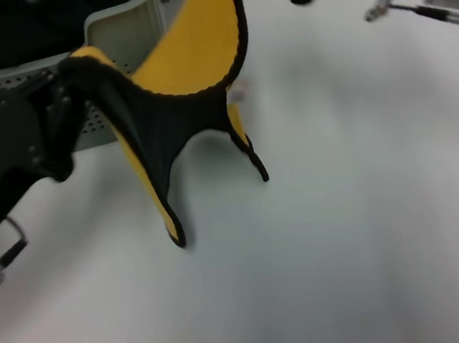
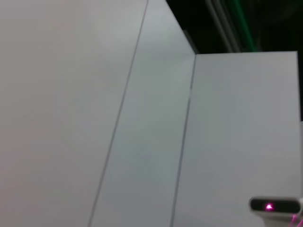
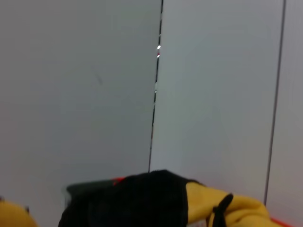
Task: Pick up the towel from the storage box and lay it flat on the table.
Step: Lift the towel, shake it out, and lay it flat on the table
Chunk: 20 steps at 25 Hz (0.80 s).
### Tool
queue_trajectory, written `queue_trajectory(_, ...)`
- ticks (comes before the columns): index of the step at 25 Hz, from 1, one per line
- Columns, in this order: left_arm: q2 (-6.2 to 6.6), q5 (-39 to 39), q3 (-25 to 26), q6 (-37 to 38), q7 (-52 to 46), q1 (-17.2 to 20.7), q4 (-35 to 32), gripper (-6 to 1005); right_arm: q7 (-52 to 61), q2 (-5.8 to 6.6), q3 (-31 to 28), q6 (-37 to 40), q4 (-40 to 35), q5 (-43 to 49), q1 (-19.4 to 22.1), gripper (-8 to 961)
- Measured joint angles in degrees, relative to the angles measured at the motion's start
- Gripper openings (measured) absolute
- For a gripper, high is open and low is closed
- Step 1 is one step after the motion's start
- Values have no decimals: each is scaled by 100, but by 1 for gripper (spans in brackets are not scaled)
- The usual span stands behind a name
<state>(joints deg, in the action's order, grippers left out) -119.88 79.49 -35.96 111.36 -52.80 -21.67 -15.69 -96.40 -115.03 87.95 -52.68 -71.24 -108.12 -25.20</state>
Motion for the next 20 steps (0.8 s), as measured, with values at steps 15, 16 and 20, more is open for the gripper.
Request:
queue_trajectory(15, 29, -711, -1176, 541, -2098, 790, -1913, 34, 1241, 33, -780, -1935, -1144, 1154, 1326, 71)
queue_trajectory(16, 50, -877, -1414, 543, -2207, 878, -2051, 34, 1311, 32, -851, -2240, -1161, 1178, 1388, 71)
queue_trajectory(20, 172, -1665, -2632, 545, -2620, 1340, -2627, 35, 1469, 33, -1120, -3139, -1371, 1118, 1652, 74)
